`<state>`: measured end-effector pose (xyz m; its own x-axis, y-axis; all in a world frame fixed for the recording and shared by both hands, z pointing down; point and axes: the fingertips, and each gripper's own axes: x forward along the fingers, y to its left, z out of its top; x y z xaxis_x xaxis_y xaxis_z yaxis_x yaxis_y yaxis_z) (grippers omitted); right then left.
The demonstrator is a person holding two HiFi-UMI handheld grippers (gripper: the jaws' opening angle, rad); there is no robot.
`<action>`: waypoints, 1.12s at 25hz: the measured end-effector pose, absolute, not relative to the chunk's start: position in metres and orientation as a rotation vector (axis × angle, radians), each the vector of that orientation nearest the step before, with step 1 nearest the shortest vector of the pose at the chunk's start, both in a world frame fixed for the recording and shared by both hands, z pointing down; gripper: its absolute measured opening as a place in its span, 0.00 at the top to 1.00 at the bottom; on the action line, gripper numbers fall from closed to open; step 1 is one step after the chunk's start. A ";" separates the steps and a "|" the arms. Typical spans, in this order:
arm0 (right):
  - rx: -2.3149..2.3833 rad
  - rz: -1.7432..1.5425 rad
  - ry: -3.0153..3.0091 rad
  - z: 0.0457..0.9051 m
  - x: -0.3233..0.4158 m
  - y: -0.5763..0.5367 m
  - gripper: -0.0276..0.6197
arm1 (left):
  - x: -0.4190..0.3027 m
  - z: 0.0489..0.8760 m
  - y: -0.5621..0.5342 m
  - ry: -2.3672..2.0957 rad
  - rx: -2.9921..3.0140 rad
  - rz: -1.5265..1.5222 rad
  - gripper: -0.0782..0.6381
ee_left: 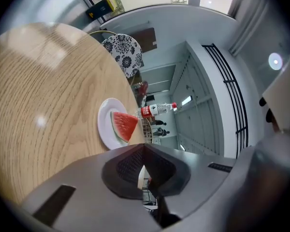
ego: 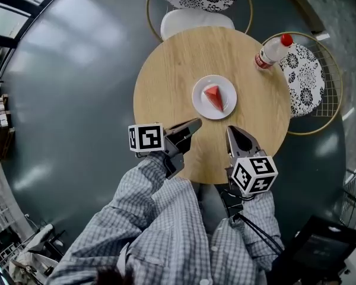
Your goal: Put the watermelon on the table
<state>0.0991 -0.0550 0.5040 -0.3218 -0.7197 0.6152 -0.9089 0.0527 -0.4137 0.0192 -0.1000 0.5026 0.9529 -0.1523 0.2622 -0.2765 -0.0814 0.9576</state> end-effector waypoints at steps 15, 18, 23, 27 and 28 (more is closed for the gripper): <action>1.869 0.979 -2.173 0.418 0.102 0.009 0.95 | 0.005 0.431 -0.036 -0.334 1.751 0.015 0.88; 1.912 1.019 -2.200 0.403 0.105 0.026 0.95 | 0.004 0.416 -0.020 -0.330 1.781 -0.001 0.88; 1.971 0.982 -2.218 0.383 0.110 0.054 0.95 | 0.003 0.389 0.005 -0.324 1.845 -0.039 0.88; 2.000 0.976 -2.244 0.368 0.108 0.075 0.95 | 0.000 0.369 0.027 -0.309 1.902 -0.048 0.88; 2.007 0.974 -2.251 0.364 0.108 0.080 0.95 | 0.001 0.364 0.032 -0.301 1.917 -0.050 0.88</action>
